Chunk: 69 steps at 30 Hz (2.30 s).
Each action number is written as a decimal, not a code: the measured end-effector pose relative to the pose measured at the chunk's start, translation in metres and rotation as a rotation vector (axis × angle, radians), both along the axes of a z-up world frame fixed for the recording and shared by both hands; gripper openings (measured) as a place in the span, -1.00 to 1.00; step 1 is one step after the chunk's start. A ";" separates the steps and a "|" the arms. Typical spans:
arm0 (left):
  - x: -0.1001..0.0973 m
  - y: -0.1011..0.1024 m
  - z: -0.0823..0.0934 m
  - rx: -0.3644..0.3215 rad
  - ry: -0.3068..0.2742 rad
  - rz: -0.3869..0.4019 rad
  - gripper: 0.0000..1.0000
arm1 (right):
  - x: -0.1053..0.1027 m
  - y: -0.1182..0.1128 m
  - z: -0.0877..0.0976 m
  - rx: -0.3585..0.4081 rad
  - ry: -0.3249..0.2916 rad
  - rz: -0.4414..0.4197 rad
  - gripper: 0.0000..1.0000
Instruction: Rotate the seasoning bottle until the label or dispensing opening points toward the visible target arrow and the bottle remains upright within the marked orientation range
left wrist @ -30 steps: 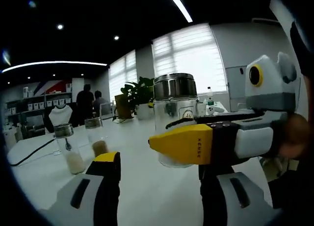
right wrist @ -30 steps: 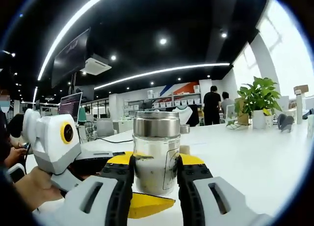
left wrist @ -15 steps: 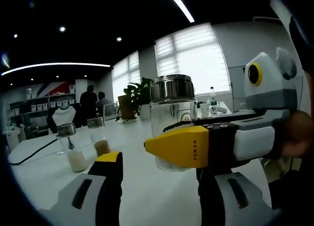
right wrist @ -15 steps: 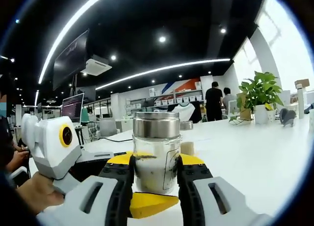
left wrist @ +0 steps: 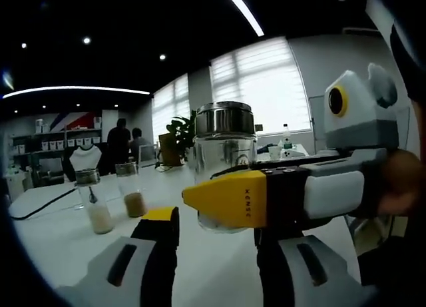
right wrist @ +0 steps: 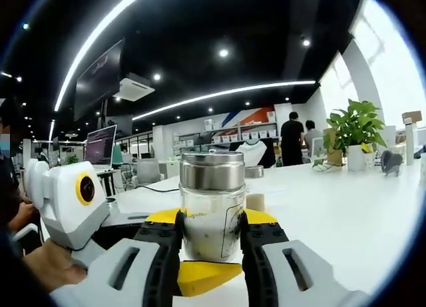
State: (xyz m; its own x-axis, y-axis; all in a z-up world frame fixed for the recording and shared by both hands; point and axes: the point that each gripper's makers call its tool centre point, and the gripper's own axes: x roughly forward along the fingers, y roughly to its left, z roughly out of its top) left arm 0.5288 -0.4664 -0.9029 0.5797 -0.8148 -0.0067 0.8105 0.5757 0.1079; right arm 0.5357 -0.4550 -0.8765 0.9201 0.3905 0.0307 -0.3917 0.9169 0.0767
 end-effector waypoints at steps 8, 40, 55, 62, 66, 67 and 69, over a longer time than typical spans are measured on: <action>0.000 -0.002 0.000 0.001 -0.003 -0.009 -0.17 | 0.001 0.001 -0.002 0.015 0.006 0.003 -0.36; -0.014 0.006 0.006 -0.104 -0.001 -0.177 -0.31 | -0.011 0.022 0.005 -0.124 -0.045 0.164 -0.32; -0.018 0.010 -0.005 -0.063 0.021 -0.213 -0.31 | -0.015 0.022 0.016 -0.062 -0.044 0.225 -0.31; -0.018 0.009 -0.005 -0.054 0.019 -0.211 -0.31 | -0.015 0.020 0.015 -0.039 -0.045 0.205 -0.34; -0.018 0.009 -0.005 -0.047 0.025 -0.211 -0.30 | -0.015 0.017 0.016 -0.004 -0.054 0.175 -0.35; -0.018 0.009 -0.005 -0.047 0.028 -0.210 -0.30 | -0.015 0.016 0.017 -0.002 -0.063 0.169 -0.35; -0.018 0.007 -0.004 -0.027 0.024 -0.199 -0.30 | -0.015 0.015 0.017 -0.008 -0.064 0.158 -0.35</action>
